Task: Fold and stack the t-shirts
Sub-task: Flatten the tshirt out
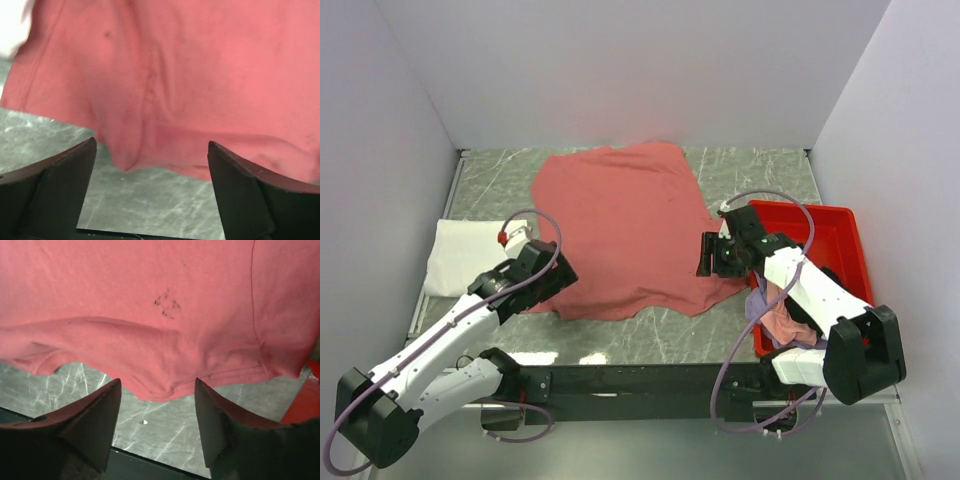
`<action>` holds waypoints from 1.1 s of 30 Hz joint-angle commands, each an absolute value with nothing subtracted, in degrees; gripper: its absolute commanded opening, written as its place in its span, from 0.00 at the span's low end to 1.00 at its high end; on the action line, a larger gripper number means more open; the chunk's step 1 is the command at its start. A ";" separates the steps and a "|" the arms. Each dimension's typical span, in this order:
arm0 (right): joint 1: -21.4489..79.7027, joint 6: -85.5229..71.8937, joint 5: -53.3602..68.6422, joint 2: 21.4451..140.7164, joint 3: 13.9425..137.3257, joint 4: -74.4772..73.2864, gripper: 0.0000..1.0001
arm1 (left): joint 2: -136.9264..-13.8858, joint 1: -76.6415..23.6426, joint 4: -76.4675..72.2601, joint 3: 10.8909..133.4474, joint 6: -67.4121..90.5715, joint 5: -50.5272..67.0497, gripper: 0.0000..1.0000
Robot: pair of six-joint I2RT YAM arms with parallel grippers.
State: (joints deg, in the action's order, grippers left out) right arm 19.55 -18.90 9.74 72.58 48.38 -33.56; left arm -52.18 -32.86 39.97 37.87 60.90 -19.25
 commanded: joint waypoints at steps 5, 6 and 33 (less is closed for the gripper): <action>19.34 -19.77 8.88 69.96 54.14 -34.46 0.78 | -53.96 -33.49 36.66 48.95 56.08 -23.02 0.99; 19.34 -20.56 8.44 70.13 54.49 -34.28 0.79 | -54.92 -33.49 35.61 49.56 55.47 -23.38 0.99; 23.38 -31.03 3.34 97.46 57.03 -25.76 0.78 | -100.28 -20.21 14.33 61.44 44.73 -9.67 0.99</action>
State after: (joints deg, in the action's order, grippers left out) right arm 25.04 -31.09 4.12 94.32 54.43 -29.23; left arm -100.01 -20.32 16.86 60.66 44.73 -12.51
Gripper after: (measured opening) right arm 0.785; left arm 0.995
